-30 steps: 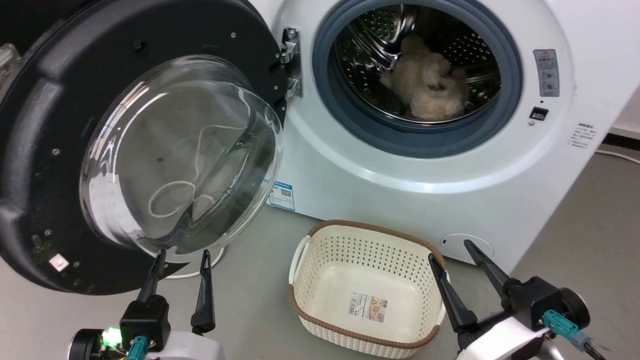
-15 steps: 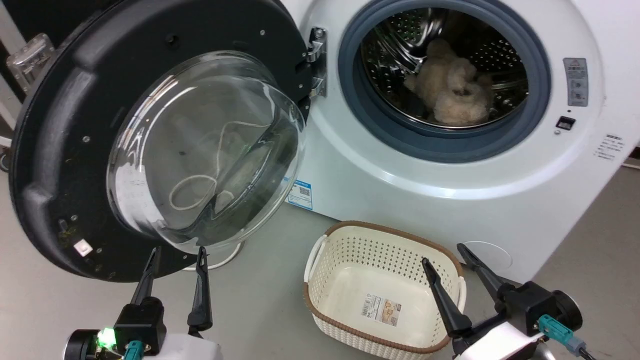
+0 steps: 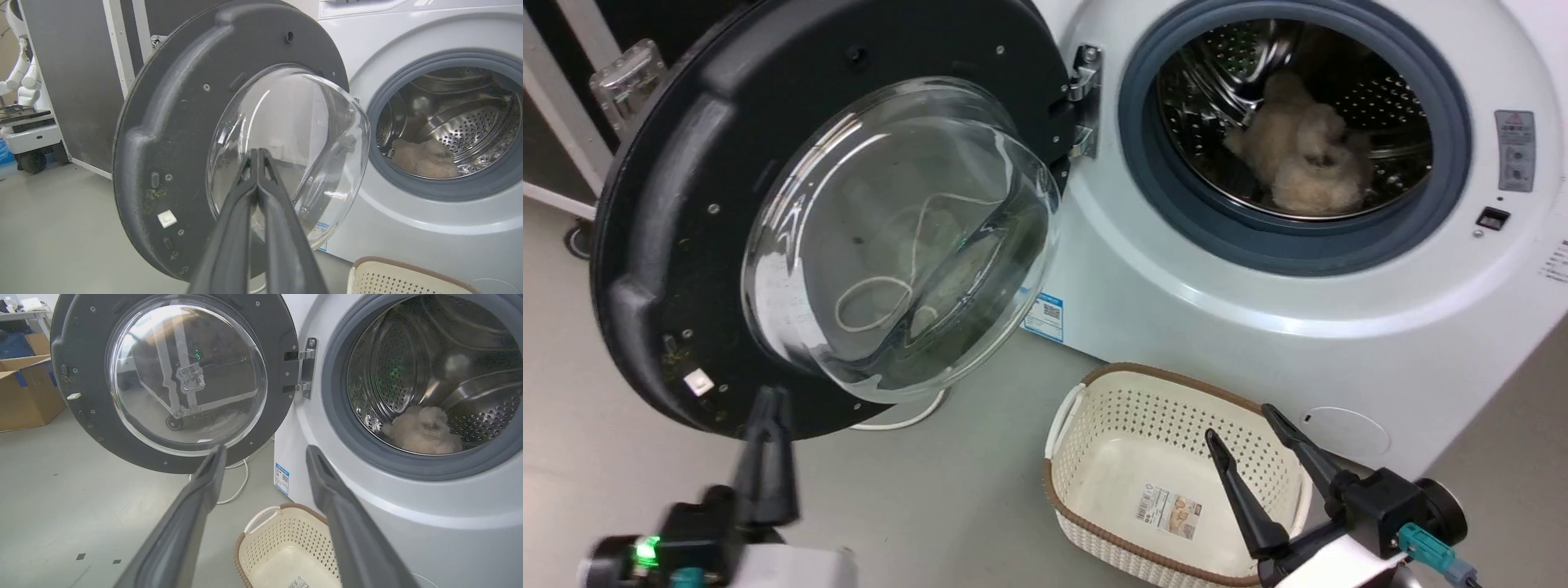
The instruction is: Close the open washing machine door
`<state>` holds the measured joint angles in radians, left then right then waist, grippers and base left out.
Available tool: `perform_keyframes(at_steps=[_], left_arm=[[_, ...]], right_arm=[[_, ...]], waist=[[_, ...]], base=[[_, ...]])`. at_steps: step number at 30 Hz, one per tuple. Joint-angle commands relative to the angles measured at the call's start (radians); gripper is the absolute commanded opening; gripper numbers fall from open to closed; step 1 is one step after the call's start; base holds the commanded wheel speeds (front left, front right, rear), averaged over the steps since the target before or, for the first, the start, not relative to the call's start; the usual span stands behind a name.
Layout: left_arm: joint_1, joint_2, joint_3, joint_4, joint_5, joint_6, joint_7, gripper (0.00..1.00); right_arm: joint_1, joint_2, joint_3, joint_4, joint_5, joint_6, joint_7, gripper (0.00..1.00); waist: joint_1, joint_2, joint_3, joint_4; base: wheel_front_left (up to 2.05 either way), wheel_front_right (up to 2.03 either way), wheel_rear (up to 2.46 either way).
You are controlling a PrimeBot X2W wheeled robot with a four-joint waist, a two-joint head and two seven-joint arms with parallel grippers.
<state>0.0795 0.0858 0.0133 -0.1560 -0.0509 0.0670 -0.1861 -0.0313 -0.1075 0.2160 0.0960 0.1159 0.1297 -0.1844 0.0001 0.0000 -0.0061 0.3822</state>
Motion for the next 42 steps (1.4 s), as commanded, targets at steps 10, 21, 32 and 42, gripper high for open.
perform_keyframes(at_steps=[10,21,32,42], left_arm=[[-0.251,0.113,0.277,0.011,-0.228,-0.105,-0.028,0.0],[-0.615,0.239,0.521,0.437,-0.719,-0.051,0.342,0.0],[-0.688,0.301,0.637,0.619,-1.013,-0.007,0.709,0.0],[-0.55,0.235,0.586,0.501,-1.125,-0.064,0.969,0.0]], right_arm=[[0.017,-0.019,-0.016,-0.024,0.0,0.001,-0.035,1.0],[-0.025,-0.075,0.01,-0.026,0.025,0.001,-0.057,1.0],[-0.029,-0.092,0.019,-0.019,0.061,0.001,-0.077,1.0],[-0.021,-0.068,0.009,-0.002,0.061,0.001,-0.077,1.0]], waist=[[-0.0001,0.0,0.068,0.026],[-0.0001,0.0,0.139,-0.023],[-0.0001,0.0,0.16,-0.054],[-0.0001,0.0,0.105,-0.065]], base=[[0.0,0.0,0.0],[0.0,0.0,0.0],[0.0,0.0,0.0],[0.0,0.0,0.0]])
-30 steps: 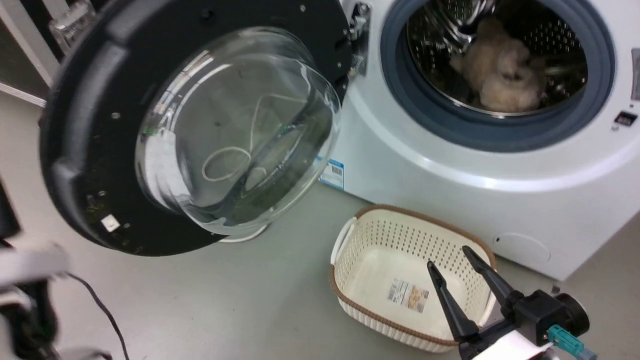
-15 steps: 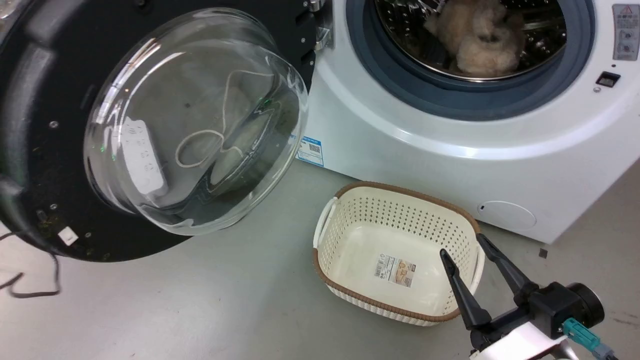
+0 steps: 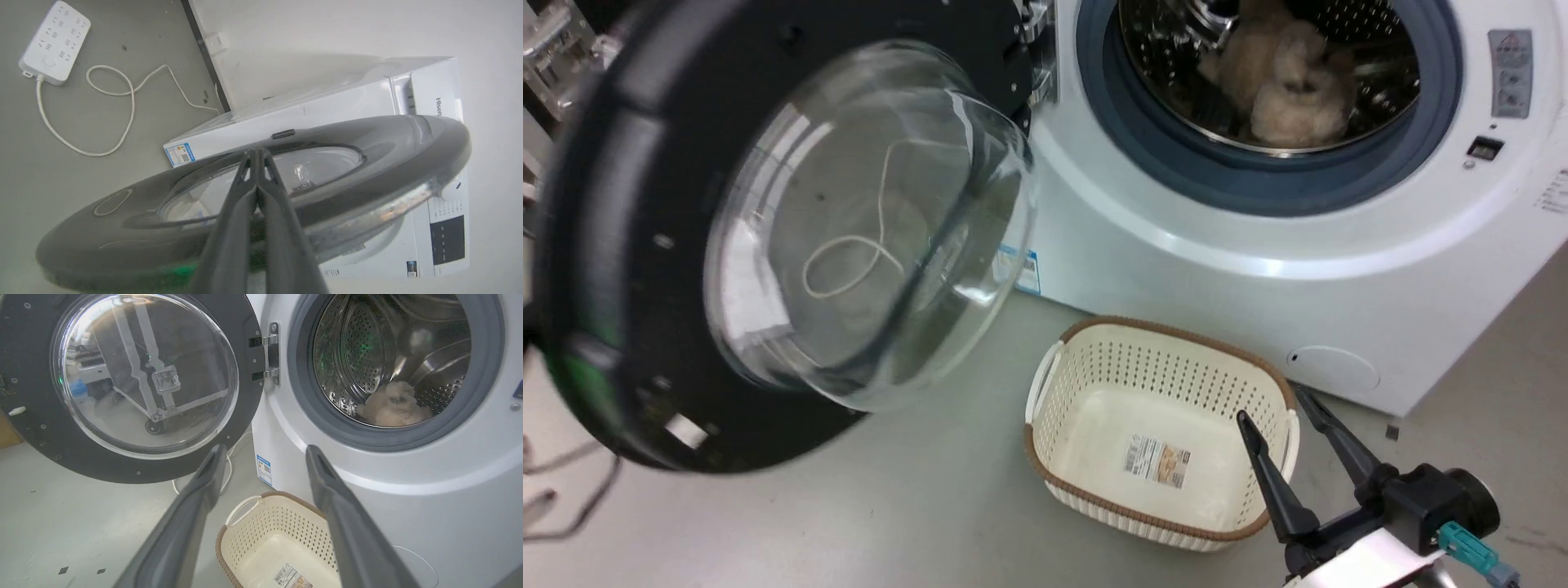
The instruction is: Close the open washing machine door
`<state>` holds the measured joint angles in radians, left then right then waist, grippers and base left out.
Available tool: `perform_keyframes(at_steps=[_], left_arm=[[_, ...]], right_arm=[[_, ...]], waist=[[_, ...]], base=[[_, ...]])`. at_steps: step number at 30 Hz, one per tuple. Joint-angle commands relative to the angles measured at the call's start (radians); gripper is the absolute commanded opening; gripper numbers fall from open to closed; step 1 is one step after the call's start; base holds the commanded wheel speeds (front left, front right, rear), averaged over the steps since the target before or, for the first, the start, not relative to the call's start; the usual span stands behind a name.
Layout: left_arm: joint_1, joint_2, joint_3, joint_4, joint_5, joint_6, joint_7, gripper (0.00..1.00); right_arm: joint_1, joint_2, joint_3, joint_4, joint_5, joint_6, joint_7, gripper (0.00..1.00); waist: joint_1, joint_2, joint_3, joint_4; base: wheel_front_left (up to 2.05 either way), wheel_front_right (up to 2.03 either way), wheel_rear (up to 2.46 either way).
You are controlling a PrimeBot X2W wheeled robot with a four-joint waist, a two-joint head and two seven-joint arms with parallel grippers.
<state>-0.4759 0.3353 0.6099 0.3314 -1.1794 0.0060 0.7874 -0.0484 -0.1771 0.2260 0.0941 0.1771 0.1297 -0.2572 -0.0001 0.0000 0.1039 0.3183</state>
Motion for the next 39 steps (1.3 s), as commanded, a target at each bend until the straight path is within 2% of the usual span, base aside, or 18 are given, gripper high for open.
perform_keyframes(at_steps=[1,7,10,13,14,19,24,28,33,39], left_arm=[[0.062,-0.057,-0.022,-0.051,-0.038,-0.014,0.062,0.0],[0.226,-0.175,-0.082,-0.22,-0.084,-0.026,0.172,0.0],[0.301,-0.239,-0.128,-0.307,-0.099,-0.024,0.198,0.0],[0.379,-0.275,-0.206,-0.38,-0.124,-0.015,0.205,0.0],[0.469,-0.284,-0.344,-0.431,-0.217,0.002,0.14,0.0],[0.505,-0.285,-0.529,-0.439,-0.334,-0.023,-0.038,0.0],[0.452,-0.285,-0.687,-0.39,-0.391,-0.059,-0.189,0.0],[0.364,-0.285,-0.764,-0.33,-0.425,-0.076,-0.317,0.0],[0.225,-0.285,-0.811,-0.215,-0.439,-0.091,-0.475,0.0],[0.047,-0.285,-0.843,-0.067,-0.471,-0.105,-0.623,0.0]], right_arm=[[0.005,0.02,-0.013,0.008,0.001,0.001,-0.005,1.0],[0.024,0.043,-0.053,0.018,0.0,0.001,-0.005,1.0],[0.032,0.049,-0.074,0.017,-0.01,0.001,-0.005,1.0],[0.034,0.052,-0.089,0.02,-0.018,0.001,-0.005,1.0],[0.035,0.053,-0.096,0.024,-0.025,0.001,-0.005,1.0],[0.016,0.042,-0.089,0.025,-0.028,0.001,-0.005,1.0],[-0.009,0.025,-0.093,0.025,-0.023,0.001,-0.005,1.0],[-0.03,0.021,-0.096,0.026,-0.012,0.001,-0.005,1.0],[-0.052,0.029,-0.093,0.03,0.003,0.001,-0.005,1.0],[-0.065,0.045,-0.098,0.033,0.011,0.001,-0.005,1.0]], waist=[[0.0001,0.0,-0.03,-0.006],[0.0001,0.0,-0.075,-0.025],[0.0001,0.0,-0.082,-0.044],[0.0001,0.0,-0.088,-0.075],[0.0001,0.0,-0.088,-0.131],[0.0001,0.0,-0.054,-0.237],[0.0001,0.0,0.004,-0.356],[0.0001,0.0,0.053,-0.456],[0.0001,0.0,0.103,-0.566],[0.0001,0.0,0.143,-0.636]], base=[[0.0,0.0,0.0],[0.0,0.0,0.0],[0.0,0.0,0.0],[0.0,0.0,0.0],[0.0,0.0,0.0],[0.0,0.0,0.0],[0.0,0.0,0.0],[0.0,0.0,0.0],[0.0,0.0,0.0],[0.0,0.0,0.0]])
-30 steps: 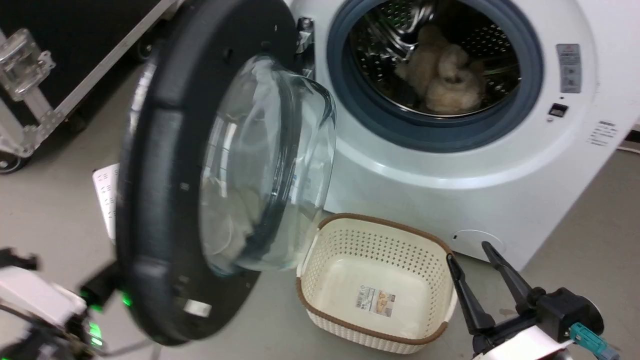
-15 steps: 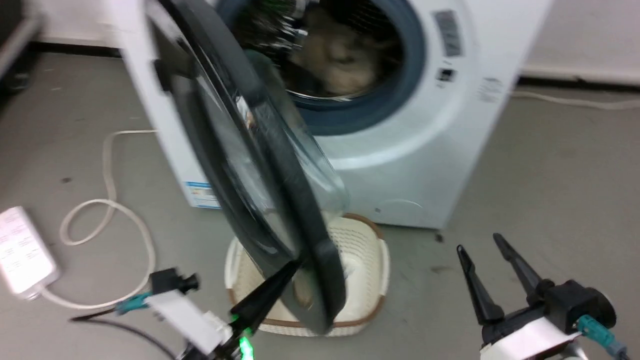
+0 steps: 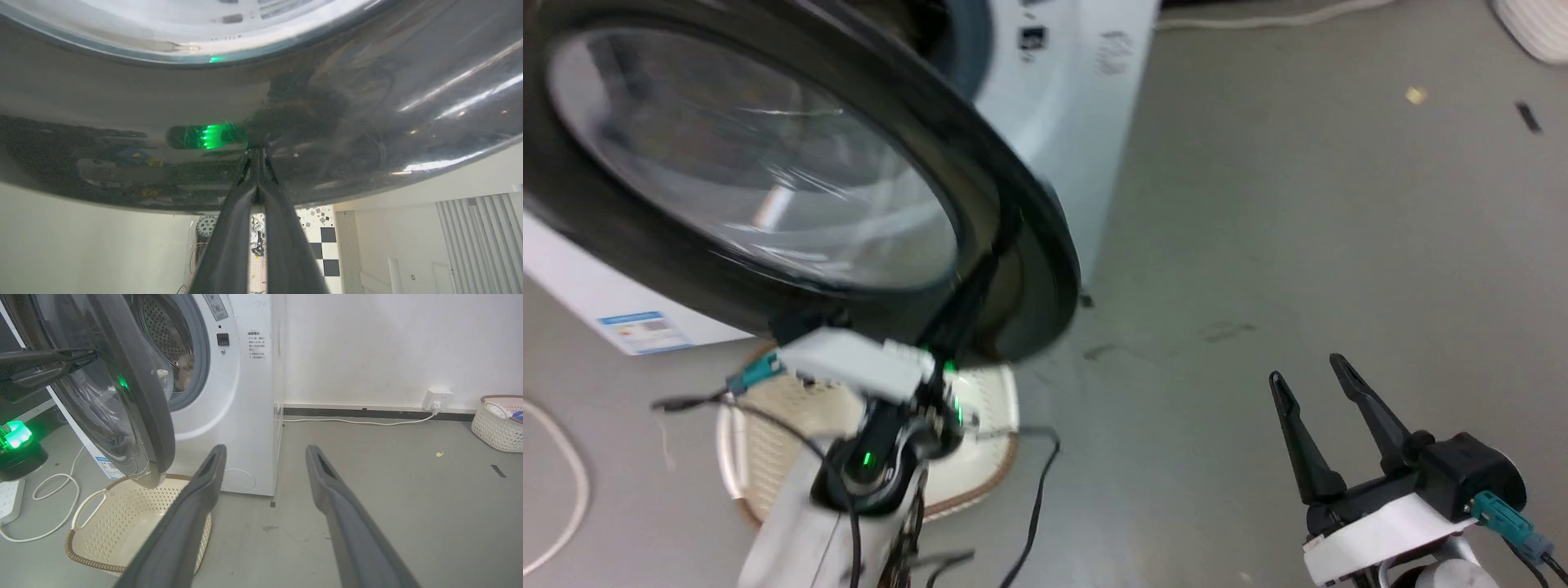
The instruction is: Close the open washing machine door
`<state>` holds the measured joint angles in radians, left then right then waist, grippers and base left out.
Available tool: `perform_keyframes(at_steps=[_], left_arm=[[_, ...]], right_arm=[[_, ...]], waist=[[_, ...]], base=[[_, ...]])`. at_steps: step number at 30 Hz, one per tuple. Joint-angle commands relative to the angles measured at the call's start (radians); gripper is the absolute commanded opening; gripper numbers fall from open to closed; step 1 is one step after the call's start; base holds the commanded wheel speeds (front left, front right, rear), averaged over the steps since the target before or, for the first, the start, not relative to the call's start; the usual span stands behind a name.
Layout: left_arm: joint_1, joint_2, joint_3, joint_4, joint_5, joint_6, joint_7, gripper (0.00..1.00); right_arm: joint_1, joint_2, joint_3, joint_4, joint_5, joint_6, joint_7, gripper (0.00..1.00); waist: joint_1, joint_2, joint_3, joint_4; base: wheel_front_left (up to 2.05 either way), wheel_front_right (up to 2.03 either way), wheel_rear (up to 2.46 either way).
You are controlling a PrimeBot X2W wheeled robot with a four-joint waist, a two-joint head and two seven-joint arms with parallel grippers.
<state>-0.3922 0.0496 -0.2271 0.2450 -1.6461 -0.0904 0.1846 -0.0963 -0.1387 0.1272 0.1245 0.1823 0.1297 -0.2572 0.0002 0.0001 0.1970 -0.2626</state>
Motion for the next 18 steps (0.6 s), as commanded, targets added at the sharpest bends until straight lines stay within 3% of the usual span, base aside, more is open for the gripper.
perform_keyframes(at_steps=[1,10,15,16,17,18], left_arm=[[-0.066,0.001,-0.011,0.046,-0.006,-0.012,-0.046,0.0],[-0.202,0.001,-0.075,0.217,-0.073,-0.038,-0.192,0.0],[-0.154,0.008,-0.118,0.165,-0.022,-0.04,-0.19,0.0],[-0.133,0.016,-0.13,0.141,-0.004,-0.04,-0.185,0.45],[-0.108,0.028,-0.142,0.116,0.017,-0.04,-0.183,1.0],[-0.108,0.028,-0.142,0.116,0.017,-0.04,-0.183,1.0]], right_arm=[[-0.018,0.008,0.001,0.003,0.006,0.001,-0.005,1.0],[-0.024,0.017,-0.007,0.009,-0.005,0.001,-0.005,1.0],[-0.001,0.014,-0.029,0.0,-0.014,0.001,-0.005,1.0],[0.007,0.013,-0.033,-0.003,-0.016,0.001,-0.005,1.0],[0.014,0.011,-0.037,-0.005,-0.017,0.001,-0.005,1.0],[0.014,0.011,-0.037,-0.005,-0.017,0.001,-0.005,1.0]], waist=[[-0.0002,-0.0001,0.054,-0.06],[-0.0002,-0.0001,0.031,-0.044],[-0.0002,-0.0001,-0.017,0.016],[-0.0002,-0.0001,-0.028,0.032],[-0.0002,-0.0001,-0.041,0.048],[-0.0002,-0.0001,-0.041,0.048]], base=[[0.0,0.0,0.0],[0.0,0.0,0.0],[0.0,0.0,0.0],[0.0,0.0,0.0],[0.0,0.0,0.0],[0.0,0.0,0.0]])
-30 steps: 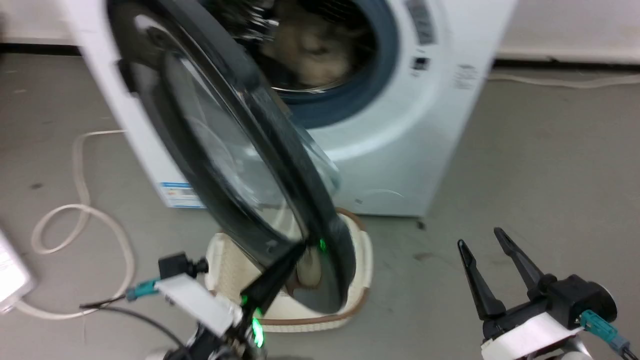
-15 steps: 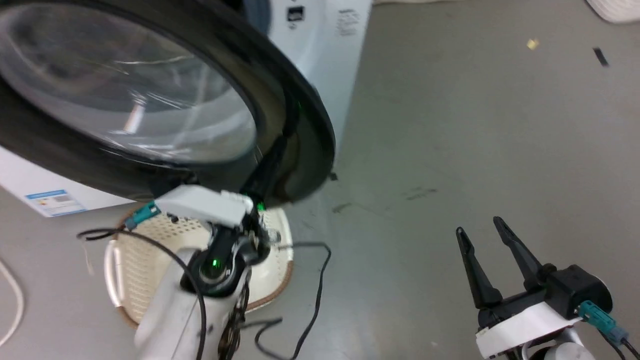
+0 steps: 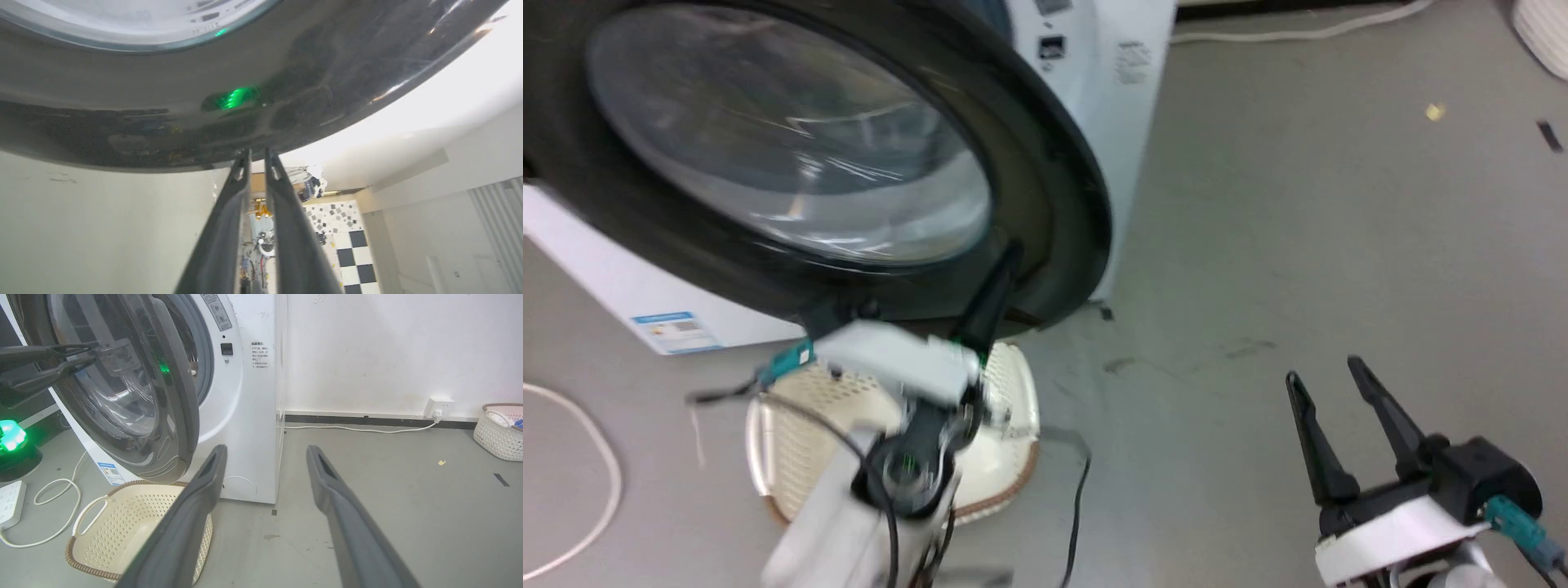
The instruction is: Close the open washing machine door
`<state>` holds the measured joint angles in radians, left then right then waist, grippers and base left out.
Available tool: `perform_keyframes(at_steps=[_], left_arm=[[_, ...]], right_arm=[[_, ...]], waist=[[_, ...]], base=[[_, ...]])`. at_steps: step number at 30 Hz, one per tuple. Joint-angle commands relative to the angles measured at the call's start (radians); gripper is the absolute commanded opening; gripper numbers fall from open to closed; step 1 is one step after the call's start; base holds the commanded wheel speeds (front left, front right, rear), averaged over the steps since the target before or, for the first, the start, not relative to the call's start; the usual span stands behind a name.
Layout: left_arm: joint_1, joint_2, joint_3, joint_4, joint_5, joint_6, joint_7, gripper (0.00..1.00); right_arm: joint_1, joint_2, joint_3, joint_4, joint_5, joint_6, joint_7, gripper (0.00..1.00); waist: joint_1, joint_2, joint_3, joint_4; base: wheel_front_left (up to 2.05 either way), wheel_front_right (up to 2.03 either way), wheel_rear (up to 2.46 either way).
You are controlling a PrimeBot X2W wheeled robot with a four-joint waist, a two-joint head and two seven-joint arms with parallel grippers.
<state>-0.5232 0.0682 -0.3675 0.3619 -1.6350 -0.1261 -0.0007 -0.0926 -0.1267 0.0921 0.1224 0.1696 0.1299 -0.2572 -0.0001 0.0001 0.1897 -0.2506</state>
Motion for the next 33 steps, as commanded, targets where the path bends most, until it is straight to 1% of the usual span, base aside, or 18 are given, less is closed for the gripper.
perform_keyframes(at_steps=[1,2,3,4,5,6,7,9,11,13,17,21,25,28,29,30,31,33], left_arm=[[0.082,0.042,-0.024,-0.054,0.058,-0.004,-0.013,1.0],[0.082,0.042,-0.024,-0.054,0.058,-0.004,-0.013,1.0],[0.152,0.08,-0.042,-0.11,0.114,-0.004,-0.048,1.0],[0.152,0.08,-0.042,-0.11,0.114,-0.004,-0.048,1.0],[0.185,0.103,-0.052,-0.135,0.145,-0.004,-0.069,1.0],[0.25,0.16,-0.072,-0.174,0.231,-0.004,-0.133,1.0],[0.25,0.16,-0.072,-0.174,0.231,-0.004,-0.133,1.0],[0.306,0.21,-0.081,-0.197,0.315,-0.004,-0.204,1.0],[0.35,0.24,-0.052,-0.227,0.401,-0.004,-0.248,1.0],[0.392,0.241,0.014,-0.257,0.498,-0.004,-0.259,1.0],[0.47,0.207,0.176,-0.323,0.853,0.035,-0.261,1.0],[0.533,0.171,0.223,-0.371,1.167,0.086,-0.261,1.0],[0.576,0.17,0.2,-0.341,1.364,0.128,-0.261,1.0],[0.593,0.139,0.203,-0.327,1.411,0.158,-0.261,1.0],[0.598,0.127,0.208,-0.329,1.414,0.161,-0.261,1.0],[0.601,0.116,0.212,-0.33,1.417,0.159,-0.261,1.0],[0.604,0.107,0.215,-0.33,1.418,0.156,-0.261,1.0],[0.605,0.093,0.216,-0.33,1.425,0.147,-0.261,1.0]], right_arm=[[0.03,-0.005,-0.003,-0.001,-0.007,0.001,-0.005,1.0],[0.03,-0.005,-0.003,-0.001,-0.007,0.001,-0.005,1.0],[0.055,-0.006,-0.008,0.0,-0.011,0.001,-0.005,1.0],[0.055,-0.006,-0.008,0.0,-0.011,0.001,-0.005,1.0],[0.066,-0.006,-0.012,-0.001,-0.013,0.001,-0.005,1.0],[0.086,-0.008,-0.014,-0.005,-0.017,0.001,-0.005,1.0],[0.086,-0.008,-0.014,-0.005,-0.017,0.001,-0.005,1.0],[0.099,-0.01,-0.014,-0.01,-0.02,0.001,-0.005,1.0],[0.107,-0.012,-0.015,-0.016,-0.022,0.001,-0.005,1.0],[0.113,-0.009,-0.021,-0.024,-0.025,0.001,-0.005,1.0],[0.129,-0.006,-0.022,-0.037,-0.025,0.001,-0.005,1.0],[0.143,-0.005,-0.01,-0.043,-0.024,0.001,-0.005,1.0],[0.151,-0.006,0.001,-0.047,-0.016,0.001,-0.005,1.0],[0.158,-0.005,0.006,-0.041,-0.002,0.001,-0.005,1.0],[0.157,-0.008,0.015,-0.038,0.002,0.001,-0.005,0.47],[0.155,-0.014,0.022,-0.038,0.003,0.001,-0.005,0.07],[0.152,-0.018,0.03,-0.041,0.004,0.001,-0.005,0.0],[0.143,-0.03,0.054,-0.048,0.009,0.001,-0.005,0.0]], waist=[[0.0001,-0.0001,-0.069,0.069],[0.0001,-0.0001,-0.069,0.069],[0.0001,-0.0001,-0.109,0.1],[0.0001,-0.0001,-0.109,0.1],[0.0001,-0.0001,-0.125,0.116],[0.0001,-0.0001,-0.153,0.144],[0.0001,-0.0001,-0.153,0.144],[0.0001,-0.0001,-0.172,0.167],[0.0001,-0.0001,-0.182,0.187],[0.0001,-0.0001,-0.19,0.206],[0.0001,-0.0001,-0.2,0.239],[0.0001,-0.0001,-0.203,0.263],[0.0001,-0.0001,-0.205,0.287],[0.0001,-0.0001,-0.205,0.31],[0.0001,-0.0001,-0.204,0.317],[0.0001,-0.0001,-0.202,0.328],[0.0001,-0.0001,-0.199,0.337],[0.0001,-0.0001,-0.185,0.356]], base=[[0.0,0.0,0.0],[0.0,0.0,0.0],[0.0,0.0,0.0],[0.0,0.0,0.0],[0.0,0.0,0.0],[0.0,0.0,0.0],[0.0,0.0,0.0],[0.0,0.0,0.0],[0.0,0.0,0.0],[0.0,0.0,0.0],[0.0,0.0,0.0],[0.0,0.0,0.0],[0.0,0.0,0.0],[0.0,0.0,0.0],[0.0,0.0,0.0],[0.0,0.0,0.0],[0.0,0.0,0.0],[0.0,0.0,0.0]])
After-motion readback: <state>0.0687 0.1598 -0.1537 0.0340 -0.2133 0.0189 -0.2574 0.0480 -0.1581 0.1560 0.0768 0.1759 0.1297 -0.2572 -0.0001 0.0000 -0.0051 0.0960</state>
